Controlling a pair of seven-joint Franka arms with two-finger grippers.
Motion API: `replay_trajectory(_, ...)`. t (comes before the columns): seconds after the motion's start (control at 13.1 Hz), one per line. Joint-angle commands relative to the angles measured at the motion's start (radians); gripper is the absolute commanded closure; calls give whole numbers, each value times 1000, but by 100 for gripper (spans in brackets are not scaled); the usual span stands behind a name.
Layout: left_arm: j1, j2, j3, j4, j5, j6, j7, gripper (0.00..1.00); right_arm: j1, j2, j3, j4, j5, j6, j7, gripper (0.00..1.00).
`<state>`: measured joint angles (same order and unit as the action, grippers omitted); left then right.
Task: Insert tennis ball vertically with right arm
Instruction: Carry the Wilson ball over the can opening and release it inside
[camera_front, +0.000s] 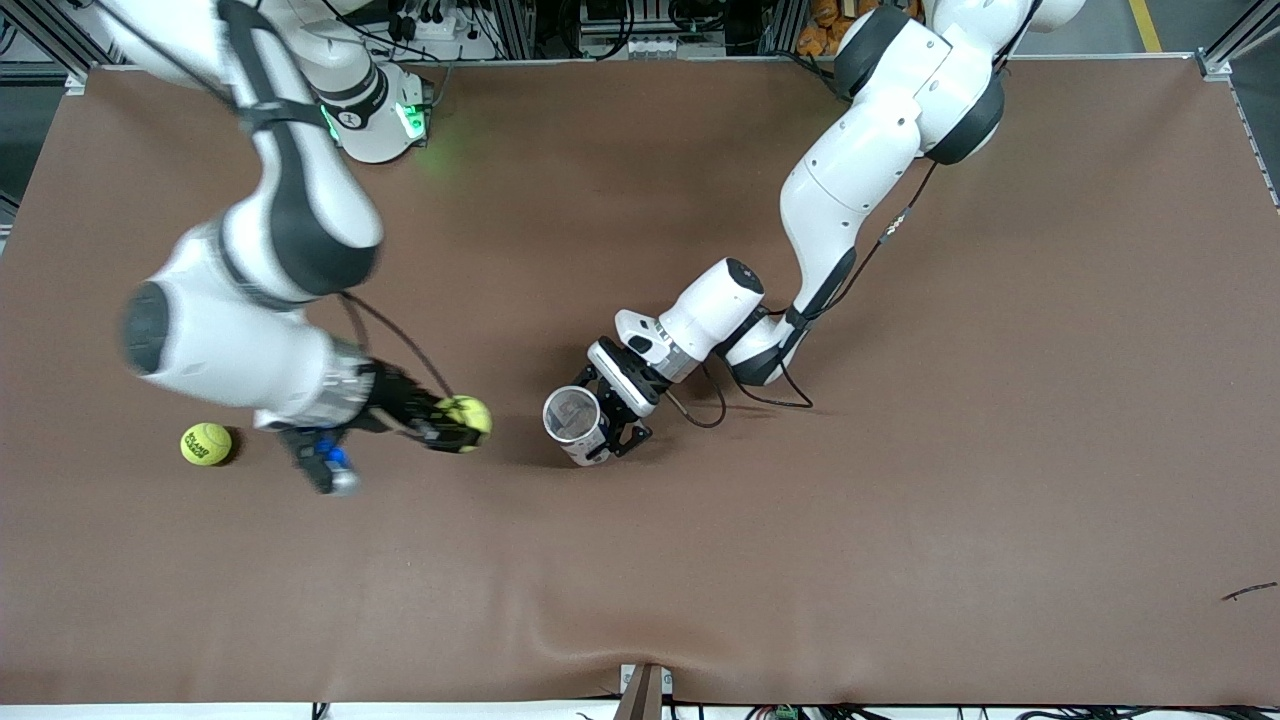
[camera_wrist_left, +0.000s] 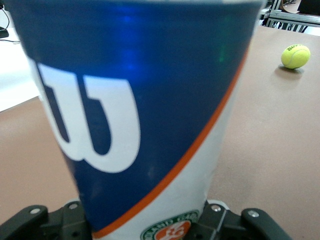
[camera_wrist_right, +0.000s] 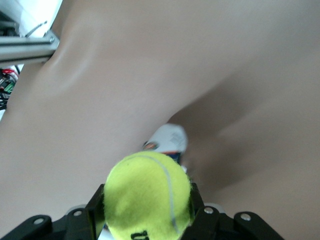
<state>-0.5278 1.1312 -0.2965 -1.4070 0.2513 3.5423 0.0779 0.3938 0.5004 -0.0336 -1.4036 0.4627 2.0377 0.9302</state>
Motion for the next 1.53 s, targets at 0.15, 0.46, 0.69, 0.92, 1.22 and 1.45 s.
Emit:
replay_trajectory(0.15,-6,21,0,10,-14,14,-9,33,105,38,-16,43,-39,50,206,92)
replay_trajectory(0.46,-1,21,0,10,-14,14,-9,31,143,56,-16,38,-134,52,226,85)
replay_trajectory(0.69,-1,22,0,10,-14,12,-10,30,151,72,-16,38,-136,53,237,82)
replay_trajectory(0.92,-1,22,0,11,-14,14,-10,26,169,84,-17,38,-139,56,268,72)
replay_trajectory(1.22,-1,21,0,10,-14,14,-10,26,168,92,-20,40,-156,55,266,0)
replay_trajectory(1.45,0,21,0,11,-14,12,-10,26,151,86,-19,41,-225,50,246,0)
